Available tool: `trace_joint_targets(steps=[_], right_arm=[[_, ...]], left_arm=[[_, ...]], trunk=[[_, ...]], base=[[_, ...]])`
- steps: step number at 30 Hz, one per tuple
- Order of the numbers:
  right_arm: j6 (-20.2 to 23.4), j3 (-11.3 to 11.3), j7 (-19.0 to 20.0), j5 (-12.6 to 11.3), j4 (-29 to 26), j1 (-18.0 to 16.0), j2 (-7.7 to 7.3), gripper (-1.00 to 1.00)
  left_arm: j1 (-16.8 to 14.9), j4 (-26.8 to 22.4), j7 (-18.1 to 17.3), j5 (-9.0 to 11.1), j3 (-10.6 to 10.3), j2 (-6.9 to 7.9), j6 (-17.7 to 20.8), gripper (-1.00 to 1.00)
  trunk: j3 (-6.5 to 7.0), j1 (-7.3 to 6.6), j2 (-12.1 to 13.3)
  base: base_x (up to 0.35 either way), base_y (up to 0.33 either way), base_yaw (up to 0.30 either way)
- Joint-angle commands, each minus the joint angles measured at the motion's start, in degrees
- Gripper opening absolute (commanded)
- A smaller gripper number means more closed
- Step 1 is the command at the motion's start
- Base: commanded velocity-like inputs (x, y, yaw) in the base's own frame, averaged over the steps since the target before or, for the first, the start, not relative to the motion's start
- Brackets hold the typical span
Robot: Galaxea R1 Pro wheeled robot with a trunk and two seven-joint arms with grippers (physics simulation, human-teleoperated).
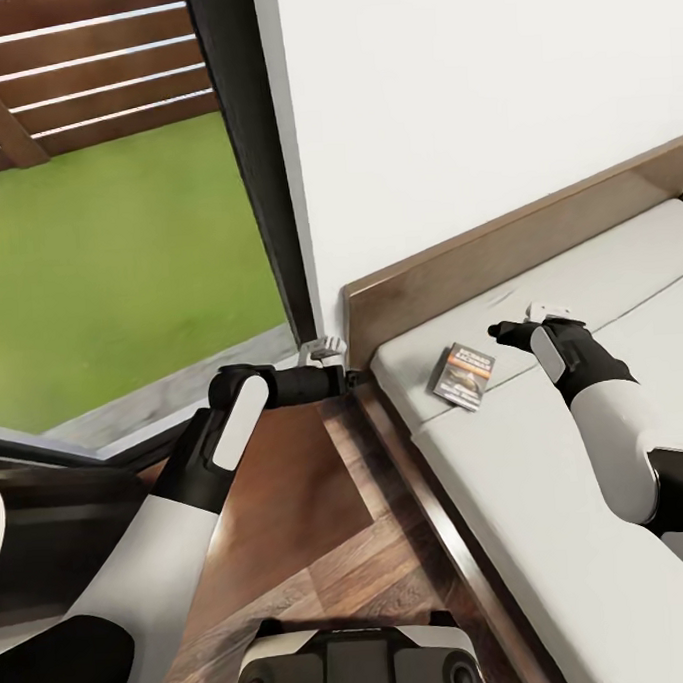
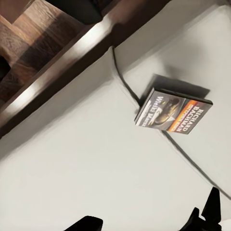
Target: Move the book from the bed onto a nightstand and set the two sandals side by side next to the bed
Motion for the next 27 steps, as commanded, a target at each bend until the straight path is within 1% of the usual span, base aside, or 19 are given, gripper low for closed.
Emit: trace_joint_targets(steps=[1, 16, 20, 23, 24, 27], right_arm=[[0.3, 0.0, -0.3, -0.5, -0.1, 0.0, 0.0, 1.0], [0.3, 0.0, -0.1, -0.5, -0.2, 0.0, 0.0, 1.0], [0.3, 0.3, 0.0, -0.5, -0.1, 0.0, 0.0, 1.0], [0.6, 1.1, 0.4, -0.5, 0.3, 0.0, 0.08, 1.0], [0.8, 1.7, 0.5, -0.5, 0.4, 0.0, 0.46, 1.0], [0.9, 2.5, 0.6, -0.5, 0.3, 0.0, 1.3, 1.0]], left_arm=[[0.0, 0.0, -0.5, -0.5, 0.1, -0.04, 0.2, 1.0], [0.0, -0.1, -0.4, -0.5, 0.1, -0.1, 0.2, 1.0], [0.0, -0.1, -0.5, -0.5, 0.1, -0.05, 0.2, 1.0], [0.0, -0.1, -0.5, -0.6, 0.1, -0.02, 0.2, 1.0], [0.0, -0.1, -0.5, -0.6, 0.1, -0.02, 0.1, 1.0], [0.0, -0.2, -0.5, -0.6, 0.1, -0.02, 0.2, 1.0]], trunk=[[-0.07, 0.04, -0.1], [-0.07, 0.04, -0.1], [-0.07, 0.04, -0.1], [-0.07, 0.04, -0.1], [-0.07, 0.04, -0.1], [-0.07, 0.04, -0.1]], base=[[0.025, -0.025, 0.0], [0.003, -0.003, 0.0], [0.0, 0.0, 0.0], [0.0, 0.0, 0.0], [0.0, 0.0, 0.0], [0.0, 0.0, 0.0]])
